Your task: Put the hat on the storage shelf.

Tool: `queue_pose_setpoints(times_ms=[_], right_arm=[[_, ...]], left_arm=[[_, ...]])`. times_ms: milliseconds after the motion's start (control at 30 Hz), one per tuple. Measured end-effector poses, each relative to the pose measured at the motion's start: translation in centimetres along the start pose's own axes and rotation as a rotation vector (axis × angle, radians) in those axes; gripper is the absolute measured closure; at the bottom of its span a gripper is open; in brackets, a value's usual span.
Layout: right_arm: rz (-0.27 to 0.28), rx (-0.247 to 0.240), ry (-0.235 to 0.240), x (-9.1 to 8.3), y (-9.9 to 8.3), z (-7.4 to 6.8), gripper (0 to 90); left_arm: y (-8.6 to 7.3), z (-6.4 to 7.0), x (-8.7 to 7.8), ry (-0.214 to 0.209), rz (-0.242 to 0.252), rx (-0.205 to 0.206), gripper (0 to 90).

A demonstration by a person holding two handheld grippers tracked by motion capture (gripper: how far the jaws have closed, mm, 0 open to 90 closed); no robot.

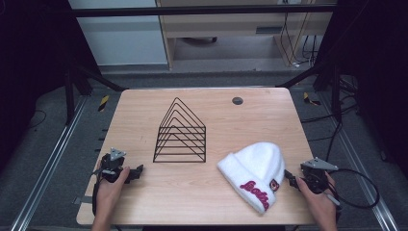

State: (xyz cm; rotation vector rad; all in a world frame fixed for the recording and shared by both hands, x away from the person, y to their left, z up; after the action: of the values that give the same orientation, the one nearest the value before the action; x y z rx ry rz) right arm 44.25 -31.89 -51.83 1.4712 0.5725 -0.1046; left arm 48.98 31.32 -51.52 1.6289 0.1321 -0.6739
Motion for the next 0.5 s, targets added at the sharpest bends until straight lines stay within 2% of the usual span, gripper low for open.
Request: queue_pose_setpoints(times_ms=[167, 267, 333, 400, 500], right_arm=[[-0.003, 0.001, -0.003, 0.0, 0.0, -0.1, 27.1], [-0.021, 0.008, 0.004, 0.2, 0.2, -0.5, 20.4], [-0.03, 0.01, 0.008, 0.1, 0.3, -0.4, 20.4], [-0.015, 0.013, -0.018, -0.7, 1.5, -0.1, 24.0], [-0.026, -0.005, -0.021, -1.3, 3.6, 0.2, 28.9]], left_arm=[[0.0, 0.0, 0.0, -0.001, 0.0, 0.0, 0.0], [0.0, 0.0, 0.0, -0.002, 0.0, 0.0, 0.0], [0.0, 0.0, 0.0, -0.002, -0.001, 0.0, 0.0], [0.0, 0.0, 0.0, -0.003, -0.001, -0.001, 0.0], [0.0, 0.0, 0.0, -0.003, -0.001, -0.001, 0.0]])
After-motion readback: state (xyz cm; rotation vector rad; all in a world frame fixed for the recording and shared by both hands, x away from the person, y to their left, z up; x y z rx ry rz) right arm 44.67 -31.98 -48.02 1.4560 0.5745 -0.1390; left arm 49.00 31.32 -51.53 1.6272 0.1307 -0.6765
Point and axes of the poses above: each handheld gripper's, and its own axes: x roughly forward along the jaws, y roughly out of its top, z roughly to its right, the point moved 1 cm from there along x, roughly forward along the jaws, and after that the axes turned 15 degrees about z, right-handed, at the moved point
